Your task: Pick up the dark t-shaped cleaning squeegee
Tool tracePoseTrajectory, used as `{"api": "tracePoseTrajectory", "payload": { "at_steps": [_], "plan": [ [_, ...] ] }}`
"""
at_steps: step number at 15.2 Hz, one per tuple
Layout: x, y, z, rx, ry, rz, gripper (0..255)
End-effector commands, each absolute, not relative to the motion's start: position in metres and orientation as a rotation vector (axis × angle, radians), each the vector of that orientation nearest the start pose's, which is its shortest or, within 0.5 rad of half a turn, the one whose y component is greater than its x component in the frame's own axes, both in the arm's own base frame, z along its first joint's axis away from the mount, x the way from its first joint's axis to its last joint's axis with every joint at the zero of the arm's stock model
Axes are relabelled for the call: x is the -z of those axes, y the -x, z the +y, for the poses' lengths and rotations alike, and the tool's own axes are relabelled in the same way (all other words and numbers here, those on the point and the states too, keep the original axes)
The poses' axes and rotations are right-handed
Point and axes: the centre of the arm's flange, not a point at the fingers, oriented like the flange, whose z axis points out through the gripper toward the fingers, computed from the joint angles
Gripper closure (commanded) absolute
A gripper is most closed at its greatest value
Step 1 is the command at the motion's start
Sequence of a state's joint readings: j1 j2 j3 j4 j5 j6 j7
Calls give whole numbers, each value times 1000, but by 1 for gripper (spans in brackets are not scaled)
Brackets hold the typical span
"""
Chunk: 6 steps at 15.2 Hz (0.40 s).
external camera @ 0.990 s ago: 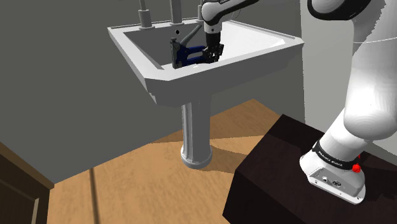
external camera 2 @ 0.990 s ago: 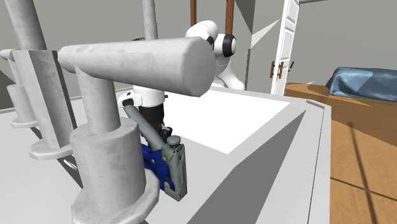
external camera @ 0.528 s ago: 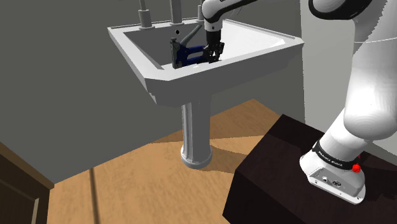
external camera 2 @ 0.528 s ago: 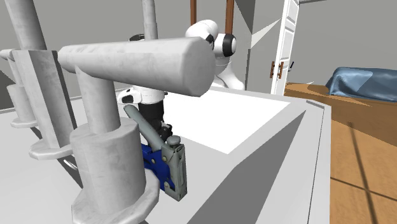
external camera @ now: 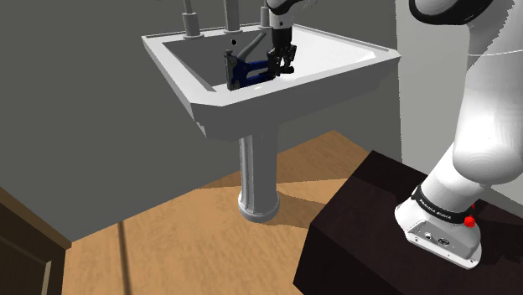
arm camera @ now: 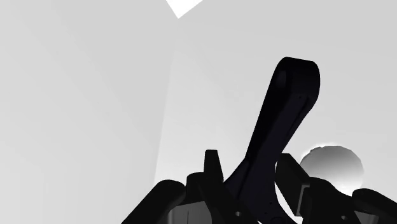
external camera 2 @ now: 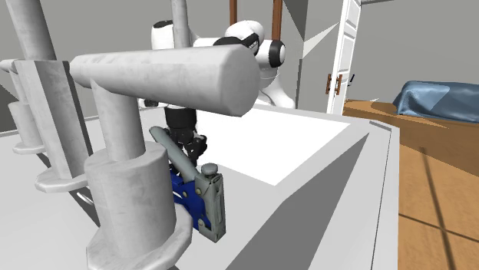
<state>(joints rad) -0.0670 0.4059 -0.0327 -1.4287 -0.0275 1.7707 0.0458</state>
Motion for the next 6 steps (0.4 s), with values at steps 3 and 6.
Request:
{"api": "tracePoseTrajectory", "payload": {
  "at_steps": [3, 6],
  "plan": [
    [-479, -670, -67, -104, 3170, 217, 255],
    [-485, -670, -67, -104, 3170, 217, 255]
  ]
}}
